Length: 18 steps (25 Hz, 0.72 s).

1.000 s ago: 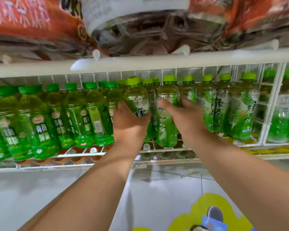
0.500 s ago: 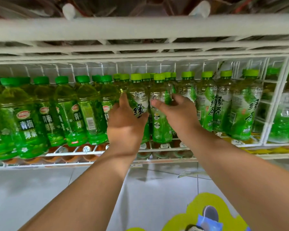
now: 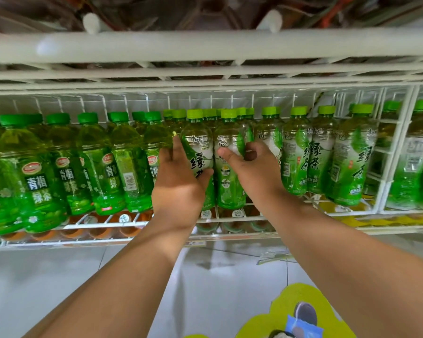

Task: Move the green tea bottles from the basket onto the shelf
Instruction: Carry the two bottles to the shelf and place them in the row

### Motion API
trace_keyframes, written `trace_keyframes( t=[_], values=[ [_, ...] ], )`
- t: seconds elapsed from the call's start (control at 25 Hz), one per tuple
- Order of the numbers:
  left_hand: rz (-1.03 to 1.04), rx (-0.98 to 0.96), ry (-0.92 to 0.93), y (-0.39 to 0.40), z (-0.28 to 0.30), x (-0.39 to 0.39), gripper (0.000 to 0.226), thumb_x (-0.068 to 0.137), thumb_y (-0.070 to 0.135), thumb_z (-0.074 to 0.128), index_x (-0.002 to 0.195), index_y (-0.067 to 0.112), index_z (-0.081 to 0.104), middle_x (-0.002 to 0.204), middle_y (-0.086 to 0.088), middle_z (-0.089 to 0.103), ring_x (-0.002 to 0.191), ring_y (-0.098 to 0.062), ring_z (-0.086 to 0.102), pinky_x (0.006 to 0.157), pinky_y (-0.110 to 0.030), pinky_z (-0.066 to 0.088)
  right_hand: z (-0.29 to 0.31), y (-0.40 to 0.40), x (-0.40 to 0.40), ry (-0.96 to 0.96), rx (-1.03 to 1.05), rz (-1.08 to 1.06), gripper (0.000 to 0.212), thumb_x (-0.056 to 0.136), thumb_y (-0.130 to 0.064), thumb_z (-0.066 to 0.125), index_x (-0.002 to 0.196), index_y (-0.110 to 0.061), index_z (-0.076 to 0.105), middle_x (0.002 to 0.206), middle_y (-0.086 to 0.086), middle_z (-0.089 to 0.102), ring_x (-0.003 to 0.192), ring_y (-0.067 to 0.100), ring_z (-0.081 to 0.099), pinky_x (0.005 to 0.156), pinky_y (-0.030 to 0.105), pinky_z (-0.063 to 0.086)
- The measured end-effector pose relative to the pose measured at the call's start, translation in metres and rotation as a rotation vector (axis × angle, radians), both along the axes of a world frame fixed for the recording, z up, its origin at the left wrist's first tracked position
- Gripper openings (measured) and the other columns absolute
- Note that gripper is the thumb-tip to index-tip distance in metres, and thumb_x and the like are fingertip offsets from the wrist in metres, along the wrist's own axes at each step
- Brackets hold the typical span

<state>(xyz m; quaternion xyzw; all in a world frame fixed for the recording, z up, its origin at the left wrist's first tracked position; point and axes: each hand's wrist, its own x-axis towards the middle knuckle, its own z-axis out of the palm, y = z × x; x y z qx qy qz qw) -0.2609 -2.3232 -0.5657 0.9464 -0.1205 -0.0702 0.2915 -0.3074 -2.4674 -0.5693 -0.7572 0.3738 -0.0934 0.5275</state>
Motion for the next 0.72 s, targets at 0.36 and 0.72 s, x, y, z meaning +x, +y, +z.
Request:
trace_keyframes(
  t=[0.36,0.72],
  values=[
    [-0.244,0.289,-0.184,0.044,0.016,-0.006,0.069,0.087,0.056,0.061,0.144,0.022,0.047,0.140,-0.011,0.044,0.122,-0.039,0.051,0.078,-0.046,0.057,0.022,0.007,-0.037,0.369,-0.254,0.361,0.090,0.089,-0.074,0.050,0.155,-0.017,0.029,0.158,0.008,0.033,0.144,0.031,0.039,0.112,0.049,0.043],
    [-0.374,0.547,-0.321,0.075,0.051,-0.033,0.081,0.090,0.071,0.033,0.159,0.030,0.024,0.167,-0.014,0.010,0.152,-0.039,0.012,0.122,-0.052,0.015,0.084,0.021,-0.079,0.456,-0.755,0.632,0.091,0.094,-0.072,0.044,0.162,-0.033,-0.002,0.170,-0.010,-0.018,0.157,0.018,-0.013,0.126,0.041,0.008]
  ],
)
